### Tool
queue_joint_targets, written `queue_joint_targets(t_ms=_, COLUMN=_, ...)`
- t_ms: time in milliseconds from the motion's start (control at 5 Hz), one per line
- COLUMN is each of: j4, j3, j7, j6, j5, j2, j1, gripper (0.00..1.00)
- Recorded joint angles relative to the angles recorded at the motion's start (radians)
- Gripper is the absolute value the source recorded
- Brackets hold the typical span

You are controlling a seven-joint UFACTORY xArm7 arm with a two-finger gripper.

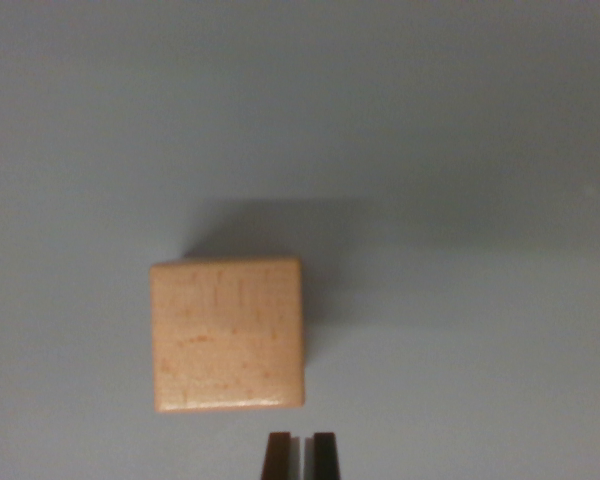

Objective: Push wooden cube

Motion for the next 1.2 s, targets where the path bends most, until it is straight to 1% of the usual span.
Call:
queue_joint_targets(t_ms=200, j4=0.0, j3=0.0, j7=0.0, j6=0.0, j5=0.0, j2=0.0, j1=0.0, gripper=0.0)
queue_joint_targets(t_ms=400, j4=-0.033, j3=0.008, j7=0.017, j6=-0.035, j5=-0.0002, j2=0.008, j1=0.0072, gripper=0.0)
queue_joint_targets(t_ms=600, j4=-0.033, j3=0.008, j7=0.017, j6=-0.035, j5=-0.0002, j2=0.008, j1=0.0072, gripper=0.0)
queue_joint_targets(t_ms=800, j4=-0.062, j3=0.016, j7=0.032, j6=-0.067, j5=-0.0003, j2=0.014, j1=0.0137, gripper=0.0)
queue_joint_targets(t_ms=1000, j4=-0.062, j3=0.016, j7=0.032, j6=-0.067, j5=-0.0003, j2=0.014, j1=0.0137, gripper=0.0)
queue_joint_targets(t_ms=1200, j4=-0.088, j3=0.023, j7=0.045, j6=-0.095, j5=-0.0004, j2=0.02, j1=0.0194, gripper=0.0)
